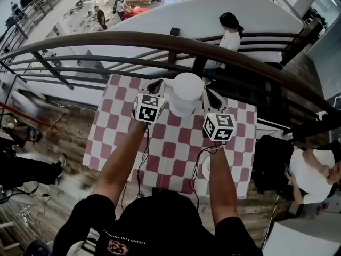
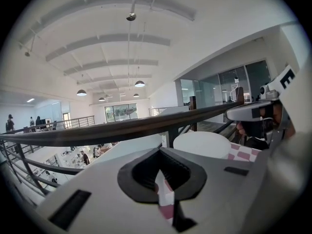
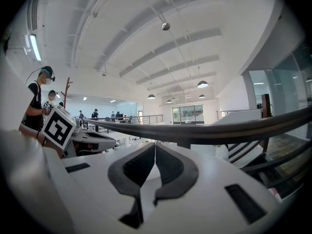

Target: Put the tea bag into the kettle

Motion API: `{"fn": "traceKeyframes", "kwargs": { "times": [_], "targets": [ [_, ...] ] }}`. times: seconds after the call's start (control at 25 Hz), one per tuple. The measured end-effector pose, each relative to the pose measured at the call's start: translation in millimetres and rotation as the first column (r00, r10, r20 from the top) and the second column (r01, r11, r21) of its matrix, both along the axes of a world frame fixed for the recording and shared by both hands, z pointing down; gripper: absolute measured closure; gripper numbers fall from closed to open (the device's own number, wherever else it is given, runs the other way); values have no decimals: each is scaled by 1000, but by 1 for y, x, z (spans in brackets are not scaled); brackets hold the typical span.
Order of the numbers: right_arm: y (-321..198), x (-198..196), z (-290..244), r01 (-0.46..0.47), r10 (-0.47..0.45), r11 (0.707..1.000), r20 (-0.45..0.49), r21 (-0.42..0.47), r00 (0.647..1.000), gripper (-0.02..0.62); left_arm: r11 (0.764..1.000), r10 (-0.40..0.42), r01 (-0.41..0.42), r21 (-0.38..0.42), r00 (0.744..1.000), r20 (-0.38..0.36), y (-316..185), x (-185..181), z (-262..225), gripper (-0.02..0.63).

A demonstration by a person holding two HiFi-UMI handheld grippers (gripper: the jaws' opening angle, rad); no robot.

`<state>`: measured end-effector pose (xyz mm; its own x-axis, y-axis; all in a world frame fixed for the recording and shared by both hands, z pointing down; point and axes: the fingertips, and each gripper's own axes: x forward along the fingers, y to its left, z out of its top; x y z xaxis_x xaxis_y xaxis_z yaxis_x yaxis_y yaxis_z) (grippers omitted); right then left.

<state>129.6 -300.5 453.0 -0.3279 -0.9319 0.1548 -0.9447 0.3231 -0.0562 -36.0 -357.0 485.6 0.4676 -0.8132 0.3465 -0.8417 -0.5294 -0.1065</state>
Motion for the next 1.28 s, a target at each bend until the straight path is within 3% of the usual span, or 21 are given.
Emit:
{"fn": "traceKeyframes", "kwargs": {
  "times": [0.36,0.64,1.28],
  "targets": [
    [-5,8,9,-12,12,1000,8,-18,1000,581,1000,-14,14,-14,1000,20,-18,5,5,607],
    [-8,12,12,-30,30,999,16,-28,999,582,999,-25,24,-37,1000,-16,-17,3,7,607],
    [-15,6,8,-35,37,999,59,-37,998,580,995,-5,3,-96,1000,-21,-19,4,12,607]
  ]
}}
